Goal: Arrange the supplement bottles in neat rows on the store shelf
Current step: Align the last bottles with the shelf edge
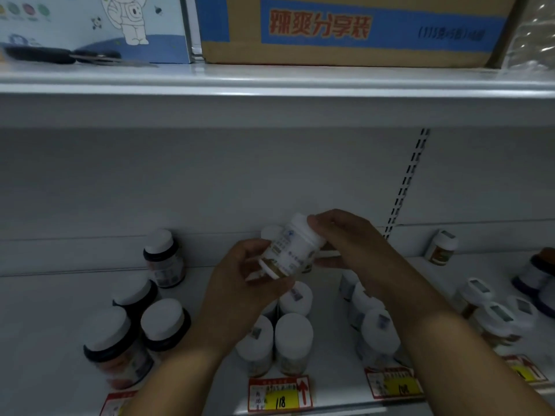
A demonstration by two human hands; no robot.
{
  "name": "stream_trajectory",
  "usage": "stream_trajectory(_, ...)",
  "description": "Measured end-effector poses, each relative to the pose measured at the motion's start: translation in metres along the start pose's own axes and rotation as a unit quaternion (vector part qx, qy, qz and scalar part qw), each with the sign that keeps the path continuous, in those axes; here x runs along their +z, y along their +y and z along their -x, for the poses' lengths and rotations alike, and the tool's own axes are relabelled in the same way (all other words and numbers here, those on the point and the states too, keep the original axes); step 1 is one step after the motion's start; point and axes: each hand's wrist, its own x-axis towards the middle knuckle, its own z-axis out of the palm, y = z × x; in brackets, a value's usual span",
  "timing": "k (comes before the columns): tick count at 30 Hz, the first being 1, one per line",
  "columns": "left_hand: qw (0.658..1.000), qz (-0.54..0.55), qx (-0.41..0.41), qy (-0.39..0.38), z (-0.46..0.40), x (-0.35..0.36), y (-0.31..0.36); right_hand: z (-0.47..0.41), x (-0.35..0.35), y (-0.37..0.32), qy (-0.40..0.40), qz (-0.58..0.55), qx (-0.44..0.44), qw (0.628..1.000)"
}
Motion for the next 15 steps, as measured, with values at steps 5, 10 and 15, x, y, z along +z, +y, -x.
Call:
stream_trajectory(5, 0.995, -0.076, 0.064, 0.021, -0.017, -0.014, 0.011, -0.027, 0.006, -0.012, 0.033, 0.110, -0.115, 0.987)
stream_trajectory(10, 0.988, -0.094, 0.020, 0.121, -0.022, -0.038, 0.005, -0.056, 0.015, 0.007, 0.022, 0.326, -0.153, 0.933)
stream_trajectory(15, 0.988, -0.099, -0.031, 0.118, -0.014, -0.035, -0.005, -0.066, 0.031, 0.026, -0.046, 0.377, -0.142, 0.914)
